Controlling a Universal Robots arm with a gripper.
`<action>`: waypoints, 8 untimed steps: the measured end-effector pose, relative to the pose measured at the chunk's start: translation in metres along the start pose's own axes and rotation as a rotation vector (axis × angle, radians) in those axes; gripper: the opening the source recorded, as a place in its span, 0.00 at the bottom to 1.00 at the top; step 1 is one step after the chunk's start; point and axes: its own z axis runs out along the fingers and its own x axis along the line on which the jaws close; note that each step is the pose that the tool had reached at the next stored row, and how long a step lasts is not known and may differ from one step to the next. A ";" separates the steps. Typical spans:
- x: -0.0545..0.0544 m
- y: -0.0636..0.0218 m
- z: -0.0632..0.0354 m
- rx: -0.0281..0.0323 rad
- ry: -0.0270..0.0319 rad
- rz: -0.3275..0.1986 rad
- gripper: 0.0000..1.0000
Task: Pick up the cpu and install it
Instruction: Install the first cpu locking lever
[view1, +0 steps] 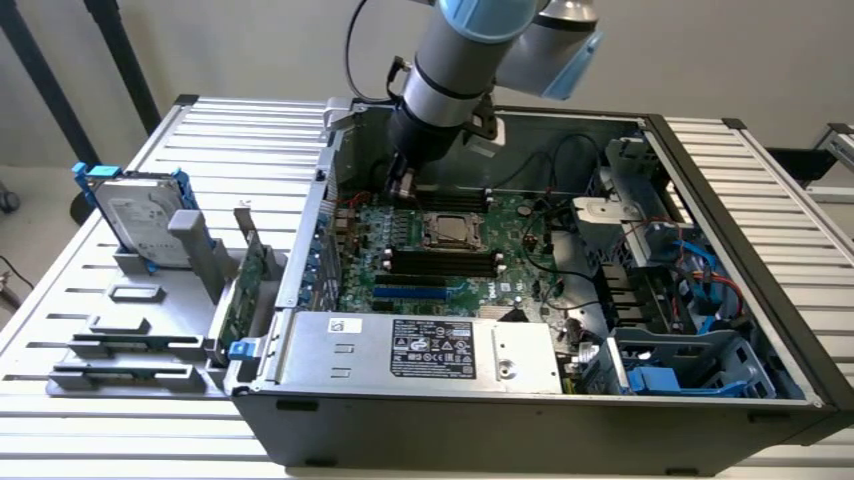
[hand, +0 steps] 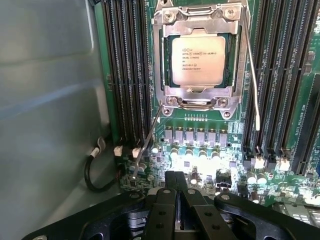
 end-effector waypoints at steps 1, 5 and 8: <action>0.000 0.0000 -0.0001 -0.0003 0.0037 0.007 0.11; 0.000 -0.0002 -0.0005 -0.0050 0.0180 0.044 0.11; 0.000 -0.0002 -0.0006 -0.0131 0.0306 0.083 0.11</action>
